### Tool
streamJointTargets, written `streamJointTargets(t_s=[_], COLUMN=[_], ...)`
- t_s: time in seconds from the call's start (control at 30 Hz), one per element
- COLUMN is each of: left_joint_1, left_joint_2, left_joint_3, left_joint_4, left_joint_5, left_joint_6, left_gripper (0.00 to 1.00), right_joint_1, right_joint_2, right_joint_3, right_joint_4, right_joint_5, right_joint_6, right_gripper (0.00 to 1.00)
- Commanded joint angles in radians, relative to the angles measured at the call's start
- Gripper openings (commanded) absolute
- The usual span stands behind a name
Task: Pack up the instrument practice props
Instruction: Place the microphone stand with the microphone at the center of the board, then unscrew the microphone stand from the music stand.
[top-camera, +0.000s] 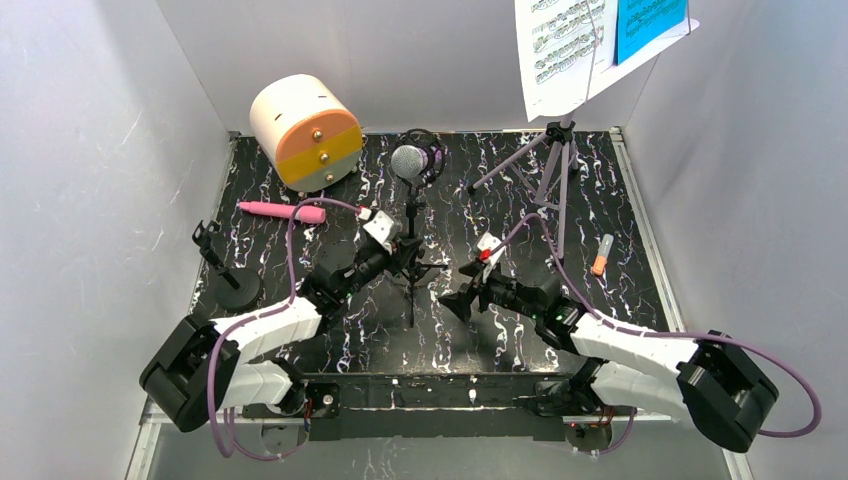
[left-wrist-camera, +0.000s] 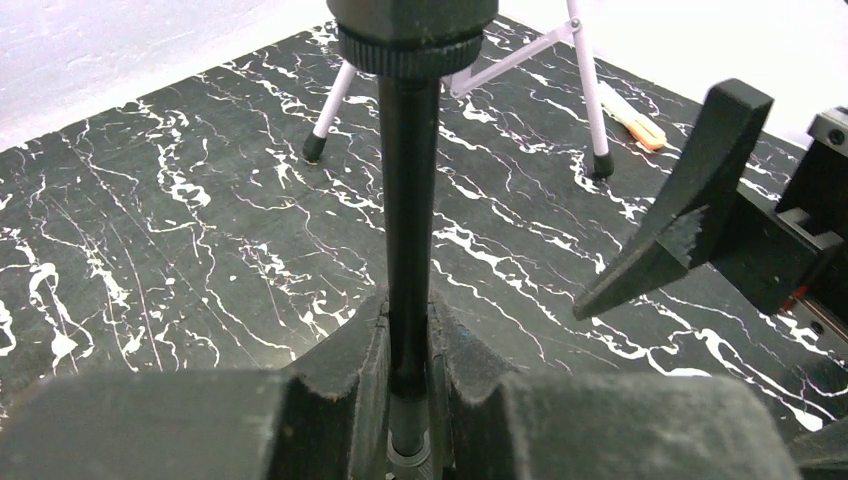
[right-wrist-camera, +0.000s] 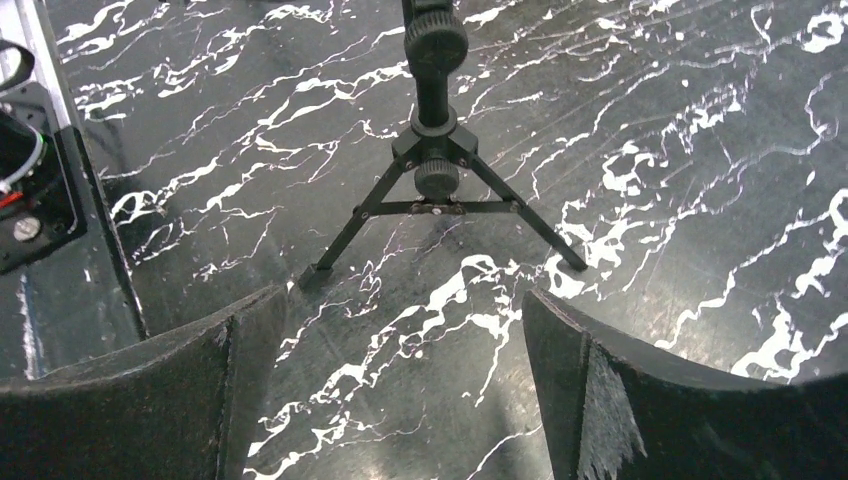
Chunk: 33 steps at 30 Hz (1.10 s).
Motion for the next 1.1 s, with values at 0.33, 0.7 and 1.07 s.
streamJointTargets(t_s=[0.33, 0.7, 1.07], left_joint_1=[-0.034, -0.034, -0.033], left_joint_2=[-0.086, -0.120, -0.084], left_joint_3=[-0.064, -0.060, -0.014], left_joint_4=[0.025, 0.027, 0.031], left_joint_5=[0.002, -0.039, -0.046], left_joint_6=[-0.018, -0.073, -0.087], left_gripper=[0.29, 0.46, 0.43], right_joint_1=[-0.002, -0.002, -0.004], right_joint_2=[0.192, 0.328, 0.402], right_joint_3=[0.101, 0.198, 0.237], right_joint_4=[0.303, 0.369, 0.401], right_joint_5=[-0.125, -0.148, -0.182], right_joint_6=[-0.230, -0.285, -0.297], right_gripper=[0.91, 0.79, 0.62])
